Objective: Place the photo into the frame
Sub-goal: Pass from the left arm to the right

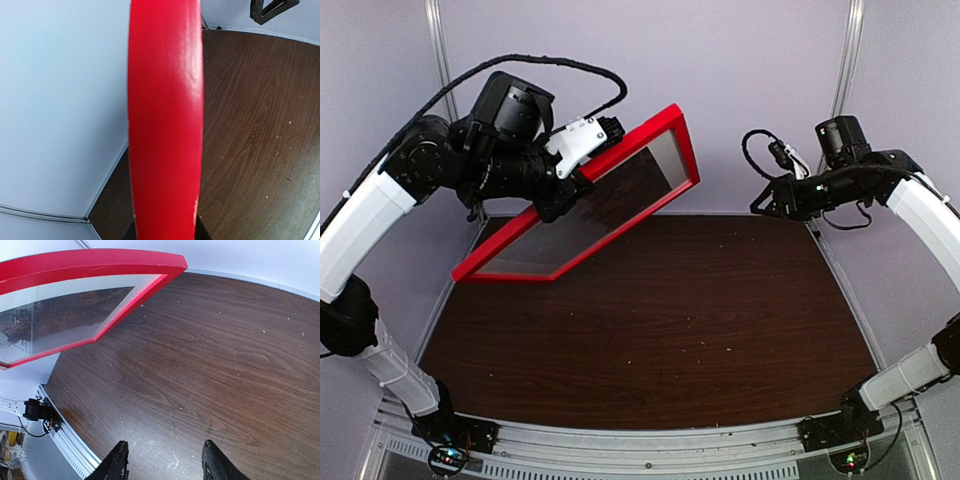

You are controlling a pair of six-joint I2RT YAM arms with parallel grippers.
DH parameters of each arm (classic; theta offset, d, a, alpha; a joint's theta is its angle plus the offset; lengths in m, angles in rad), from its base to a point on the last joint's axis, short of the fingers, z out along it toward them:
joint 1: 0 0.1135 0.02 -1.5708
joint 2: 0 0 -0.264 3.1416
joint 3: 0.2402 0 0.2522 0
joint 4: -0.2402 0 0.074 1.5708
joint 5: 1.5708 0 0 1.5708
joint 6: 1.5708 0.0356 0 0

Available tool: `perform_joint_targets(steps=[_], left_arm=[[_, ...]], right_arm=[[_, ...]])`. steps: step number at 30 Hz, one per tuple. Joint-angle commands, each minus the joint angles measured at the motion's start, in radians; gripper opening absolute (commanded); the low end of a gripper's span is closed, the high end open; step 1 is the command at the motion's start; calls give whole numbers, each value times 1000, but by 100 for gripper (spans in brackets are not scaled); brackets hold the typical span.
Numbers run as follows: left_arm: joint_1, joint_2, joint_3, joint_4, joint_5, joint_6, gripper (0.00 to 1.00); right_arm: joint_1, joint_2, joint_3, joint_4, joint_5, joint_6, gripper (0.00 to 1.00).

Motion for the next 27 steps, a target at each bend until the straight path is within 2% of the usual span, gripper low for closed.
perform_joint_targets(steps=[1,6,11,12,15,20,27], left_arm=[[50,-26,136,-26,69,-27,0],[100,19,253,-205,208,-49,0],[129,56,293,-303,351,-50,0],[135,63,295,-316,382,-50,0],[155,88,302,-354,481,-42,0],[187,126,286,-362,597,-40,0],[203,191,305,-374,731,-30,0]], right_arm=[[0,-24,-24,81,-104,-22,53],[43,-28,-47,139,-178,-60,57],[118,-37,-79,216,-198,-117,61],[131,-41,-83,228,-197,-129,65],[166,-59,-92,259,-195,-164,78],[199,-101,-118,323,-213,-192,82],[269,-103,-98,291,-224,-311,88]])
